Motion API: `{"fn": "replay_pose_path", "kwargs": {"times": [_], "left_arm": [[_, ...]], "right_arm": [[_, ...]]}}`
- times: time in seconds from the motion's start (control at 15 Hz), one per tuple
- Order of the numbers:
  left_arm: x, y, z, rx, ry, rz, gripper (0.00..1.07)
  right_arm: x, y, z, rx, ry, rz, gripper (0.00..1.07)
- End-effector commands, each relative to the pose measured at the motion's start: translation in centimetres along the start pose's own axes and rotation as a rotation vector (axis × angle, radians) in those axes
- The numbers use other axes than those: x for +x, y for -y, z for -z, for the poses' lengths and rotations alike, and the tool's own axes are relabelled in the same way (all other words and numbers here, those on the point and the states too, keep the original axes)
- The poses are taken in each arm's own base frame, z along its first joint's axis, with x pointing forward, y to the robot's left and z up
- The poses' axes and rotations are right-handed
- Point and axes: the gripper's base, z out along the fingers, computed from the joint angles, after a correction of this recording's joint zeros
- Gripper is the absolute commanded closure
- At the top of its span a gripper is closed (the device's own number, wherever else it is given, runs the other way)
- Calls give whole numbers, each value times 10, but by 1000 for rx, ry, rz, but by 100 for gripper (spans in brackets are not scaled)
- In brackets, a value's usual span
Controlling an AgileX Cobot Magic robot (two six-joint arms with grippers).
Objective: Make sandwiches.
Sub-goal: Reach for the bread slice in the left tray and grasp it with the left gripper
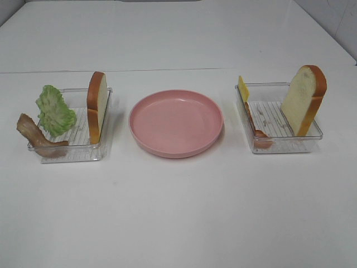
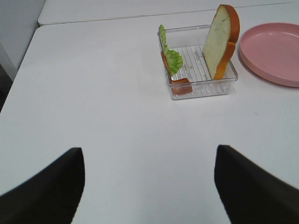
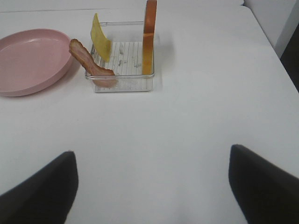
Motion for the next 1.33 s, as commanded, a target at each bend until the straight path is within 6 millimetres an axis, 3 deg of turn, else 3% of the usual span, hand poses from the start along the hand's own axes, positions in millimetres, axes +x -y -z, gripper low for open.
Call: {"fn": "replay_pose_path", "kwargs": {"times": [0.07,0.67,1.0,1.2,1.27,1.33], "left_arm": [[2,0,2,-1,25,4,33],[1,2,2,17,29,15,33],[-22,1,13,11,139,14,33],[-36,0,-5,13,78,29,33],[-44,-1,-19,18,35,39,33],[-58,-2,-46,21,-26,57,33]], "right_arm": [[1,0,1,10,18,5,25],[1,0,1,10,18,5,25],[1,0,1,10,18,5,25],[1,0,1,10,18,5,25],[1,0,1,10,18,5,25],[1,0,1,10,18,5,25]]}}
